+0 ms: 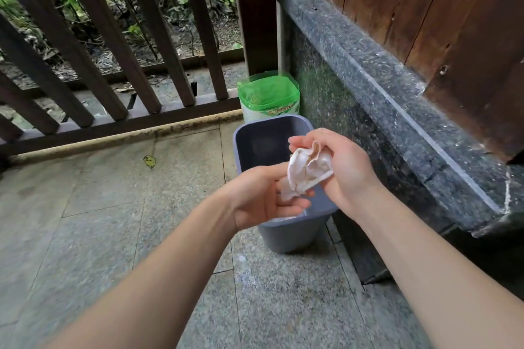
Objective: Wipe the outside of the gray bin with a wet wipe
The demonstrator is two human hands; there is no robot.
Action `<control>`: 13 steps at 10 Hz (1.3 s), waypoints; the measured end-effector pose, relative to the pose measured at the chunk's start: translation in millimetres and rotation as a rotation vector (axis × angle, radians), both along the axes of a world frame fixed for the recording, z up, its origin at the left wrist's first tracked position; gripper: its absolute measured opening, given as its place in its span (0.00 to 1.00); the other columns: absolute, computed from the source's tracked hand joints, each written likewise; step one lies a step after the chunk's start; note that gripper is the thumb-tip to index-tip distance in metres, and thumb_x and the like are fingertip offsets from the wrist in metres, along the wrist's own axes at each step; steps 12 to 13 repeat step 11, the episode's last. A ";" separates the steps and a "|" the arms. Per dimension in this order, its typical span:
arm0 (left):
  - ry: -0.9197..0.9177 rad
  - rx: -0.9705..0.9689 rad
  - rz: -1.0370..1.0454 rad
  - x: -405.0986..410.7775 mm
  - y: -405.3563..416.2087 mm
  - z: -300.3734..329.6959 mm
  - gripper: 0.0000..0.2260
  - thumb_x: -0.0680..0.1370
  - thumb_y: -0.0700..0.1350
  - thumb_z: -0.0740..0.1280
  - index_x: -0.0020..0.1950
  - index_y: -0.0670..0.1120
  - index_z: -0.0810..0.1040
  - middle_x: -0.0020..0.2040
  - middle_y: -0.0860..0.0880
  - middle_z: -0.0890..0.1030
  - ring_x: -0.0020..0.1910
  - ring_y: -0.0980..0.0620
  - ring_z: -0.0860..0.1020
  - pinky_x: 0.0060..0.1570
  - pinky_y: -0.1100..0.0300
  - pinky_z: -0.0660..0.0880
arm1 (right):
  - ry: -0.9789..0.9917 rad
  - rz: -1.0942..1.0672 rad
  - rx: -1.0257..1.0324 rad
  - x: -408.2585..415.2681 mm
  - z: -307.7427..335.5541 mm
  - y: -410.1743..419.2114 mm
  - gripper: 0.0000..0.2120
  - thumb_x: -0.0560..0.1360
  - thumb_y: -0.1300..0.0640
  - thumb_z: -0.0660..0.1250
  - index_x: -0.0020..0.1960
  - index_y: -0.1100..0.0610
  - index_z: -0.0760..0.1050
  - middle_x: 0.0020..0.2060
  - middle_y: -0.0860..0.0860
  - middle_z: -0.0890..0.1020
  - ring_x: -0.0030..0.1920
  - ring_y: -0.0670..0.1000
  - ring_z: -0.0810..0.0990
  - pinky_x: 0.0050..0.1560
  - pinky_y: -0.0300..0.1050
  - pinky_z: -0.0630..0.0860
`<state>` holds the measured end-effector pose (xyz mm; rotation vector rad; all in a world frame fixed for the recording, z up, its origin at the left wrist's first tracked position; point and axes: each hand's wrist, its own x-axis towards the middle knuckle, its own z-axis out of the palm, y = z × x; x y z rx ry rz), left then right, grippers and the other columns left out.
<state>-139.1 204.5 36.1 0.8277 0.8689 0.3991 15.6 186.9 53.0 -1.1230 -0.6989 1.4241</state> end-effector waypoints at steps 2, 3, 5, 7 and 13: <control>0.265 0.394 0.278 1.6 7.8 1.4 0.05 0.76 0.33 0.71 0.51 0.39 0.83 0.44 0.41 0.84 0.40 0.48 0.82 0.37 0.62 0.80 | -0.679 0.103 0.008 15.7 -21.2 4.6 0.10 0.75 0.58 0.67 0.56 0.52 0.78 0.45 0.50 0.84 0.50 0.50 0.83 0.55 0.49 0.80; 0.481 0.680 0.369 3.5 5.5 -3.8 0.11 0.71 0.37 0.76 0.52 0.44 0.81 0.44 0.47 0.85 0.39 0.53 0.81 0.37 0.62 0.77 | -0.804 0.001 0.188 13.9 -27.2 -0.3 0.09 0.71 0.58 0.73 0.50 0.50 0.81 0.37 0.46 0.85 0.40 0.44 0.84 0.45 0.41 0.80; 0.785 1.341 0.351 2.1 8.4 -23.9 0.04 0.74 0.39 0.72 0.46 0.47 0.81 0.43 0.52 0.83 0.42 0.53 0.79 0.42 0.61 0.74 | -1.113 -0.127 0.502 4.9 -35.8 6.3 0.05 0.72 0.63 0.71 0.46 0.55 0.79 0.42 0.49 0.82 0.44 0.50 0.80 0.45 0.47 0.76; 1.066 1.220 -0.058 6.5 27.1 -44.9 0.21 0.77 0.40 0.67 0.71 0.41 0.73 0.68 0.42 0.77 0.68 0.42 0.73 0.65 0.50 0.71 | -1.348 0.197 0.125 -4.9 -59.7 25.9 0.25 0.77 0.57 0.68 0.73 0.56 0.67 0.68 0.56 0.73 0.68 0.58 0.72 0.64 0.51 0.69; 1.074 0.604 -0.194 -39.6 -121.0 68.0 0.29 0.77 0.36 0.59 0.79 0.44 0.62 0.74 0.41 0.69 0.72 0.39 0.68 0.69 0.48 0.67 | -1.283 0.354 -0.291 -33.2 35.6 -112.5 0.13 0.77 0.58 0.64 0.61 0.54 0.72 0.59 0.53 0.75 0.60 0.56 0.75 0.54 0.50 0.74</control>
